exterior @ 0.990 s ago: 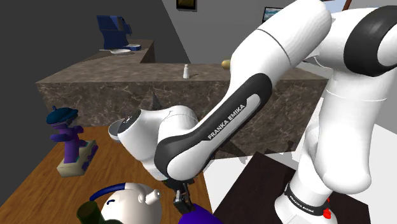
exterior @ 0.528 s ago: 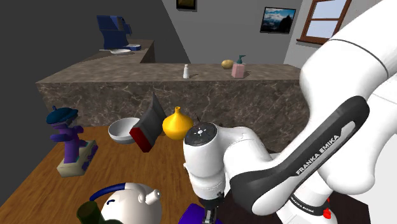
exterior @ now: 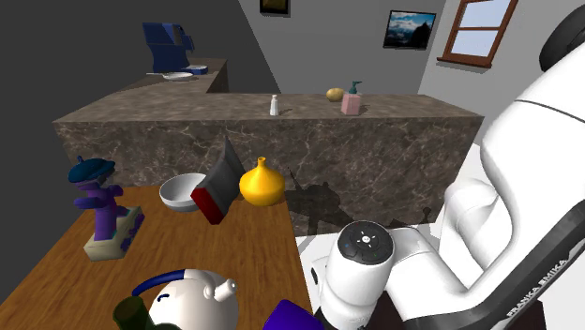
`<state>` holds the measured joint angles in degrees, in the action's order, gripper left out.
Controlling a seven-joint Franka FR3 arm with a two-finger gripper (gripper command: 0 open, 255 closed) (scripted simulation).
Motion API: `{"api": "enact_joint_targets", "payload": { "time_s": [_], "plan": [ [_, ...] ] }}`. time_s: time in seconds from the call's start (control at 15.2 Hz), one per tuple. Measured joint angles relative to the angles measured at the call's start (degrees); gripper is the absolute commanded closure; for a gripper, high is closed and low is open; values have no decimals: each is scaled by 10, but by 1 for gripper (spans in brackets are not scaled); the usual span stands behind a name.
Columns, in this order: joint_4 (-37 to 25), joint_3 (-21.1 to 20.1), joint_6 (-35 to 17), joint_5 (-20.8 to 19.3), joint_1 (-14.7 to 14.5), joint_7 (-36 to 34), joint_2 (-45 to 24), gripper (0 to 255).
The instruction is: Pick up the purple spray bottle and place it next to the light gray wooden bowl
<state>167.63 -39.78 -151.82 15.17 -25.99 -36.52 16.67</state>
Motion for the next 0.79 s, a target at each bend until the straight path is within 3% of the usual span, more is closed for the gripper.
{"api": "enact_joint_targets", "payload": {
  "time_s": [0.26, 0.66, 0.73, 0.79],
  "plan": [
    [5, -25, -52, -40, 35, -30, -48, 0],
    [6, -30, -64, -51, 43, -37, -59, 0],
    [6, -30, -64, -51, 43, -37, -59, 255],
    [6, -30, -64, -51, 43, -37, -59, 255]
  ]
}}
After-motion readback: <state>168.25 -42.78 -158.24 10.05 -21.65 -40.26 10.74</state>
